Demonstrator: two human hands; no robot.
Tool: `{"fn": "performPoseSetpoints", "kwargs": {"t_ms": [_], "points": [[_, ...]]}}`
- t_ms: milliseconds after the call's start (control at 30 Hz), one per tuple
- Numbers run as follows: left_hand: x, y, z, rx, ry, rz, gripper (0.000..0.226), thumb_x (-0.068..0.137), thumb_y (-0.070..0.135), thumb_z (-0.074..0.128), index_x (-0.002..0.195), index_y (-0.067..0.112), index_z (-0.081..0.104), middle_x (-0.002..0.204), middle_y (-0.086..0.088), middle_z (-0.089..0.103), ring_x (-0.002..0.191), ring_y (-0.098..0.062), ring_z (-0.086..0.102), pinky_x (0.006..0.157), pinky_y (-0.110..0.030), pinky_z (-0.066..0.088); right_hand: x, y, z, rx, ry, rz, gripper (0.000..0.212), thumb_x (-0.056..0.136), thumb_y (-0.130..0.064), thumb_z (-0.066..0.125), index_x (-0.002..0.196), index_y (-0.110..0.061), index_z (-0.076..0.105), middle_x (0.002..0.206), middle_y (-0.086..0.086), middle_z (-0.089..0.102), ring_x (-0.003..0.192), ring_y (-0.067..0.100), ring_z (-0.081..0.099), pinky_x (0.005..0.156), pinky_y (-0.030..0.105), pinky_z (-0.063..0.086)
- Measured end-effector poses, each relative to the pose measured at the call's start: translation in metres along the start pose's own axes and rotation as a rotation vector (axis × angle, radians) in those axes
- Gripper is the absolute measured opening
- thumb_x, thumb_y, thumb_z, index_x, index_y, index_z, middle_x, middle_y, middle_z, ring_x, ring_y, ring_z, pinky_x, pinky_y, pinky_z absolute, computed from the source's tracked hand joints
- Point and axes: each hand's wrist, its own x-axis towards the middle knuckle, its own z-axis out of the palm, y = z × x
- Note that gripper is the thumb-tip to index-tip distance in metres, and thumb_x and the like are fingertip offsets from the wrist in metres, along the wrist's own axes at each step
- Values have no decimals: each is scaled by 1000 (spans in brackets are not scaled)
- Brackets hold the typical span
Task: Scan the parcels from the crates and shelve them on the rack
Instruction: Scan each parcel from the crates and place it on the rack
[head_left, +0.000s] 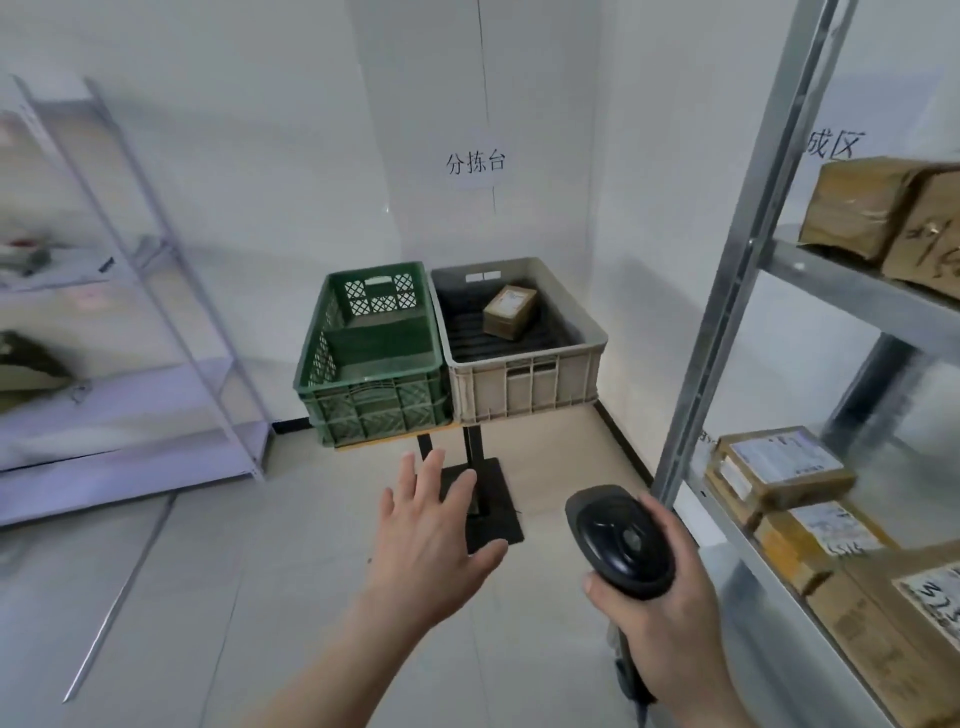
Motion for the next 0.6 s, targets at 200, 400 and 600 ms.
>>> {"fn": "performPoseSetpoints", "kwargs": {"t_ms": [200, 400, 600], "points": [[66, -18, 5, -24, -6, -21, 100, 68, 80, 15, 154, 32, 31, 168, -6, 9, 155, -37, -1, 121, -51, 22, 66, -9, 28, -8, -11, -24, 86, 66, 14, 87, 133, -30, 55, 107, -26, 69, 99, -17, 60, 79, -1, 43], [147, -45, 25, -66, 10, 32, 84, 79, 75, 45, 150, 30, 42, 167, -9, 19, 154, -40, 9, 119, -53, 25, 132, -12, 67, -15, 31, -37, 85, 66, 17, 85, 130, -31, 54, 113, -16, 64, 93, -21, 59, 72, -6, 40], [254, -87, 37, -96, 28, 96, 79, 72, 71, 63, 138, 28, 57, 158, -12, 39, 147, -44, 31, 107, -57, 41, 209, -12, 118, -72, 127, -66, 89, 61, 20, 85, 134, -24, 58, 119, -12, 68, 97, -14, 63, 77, -3, 42]]}}
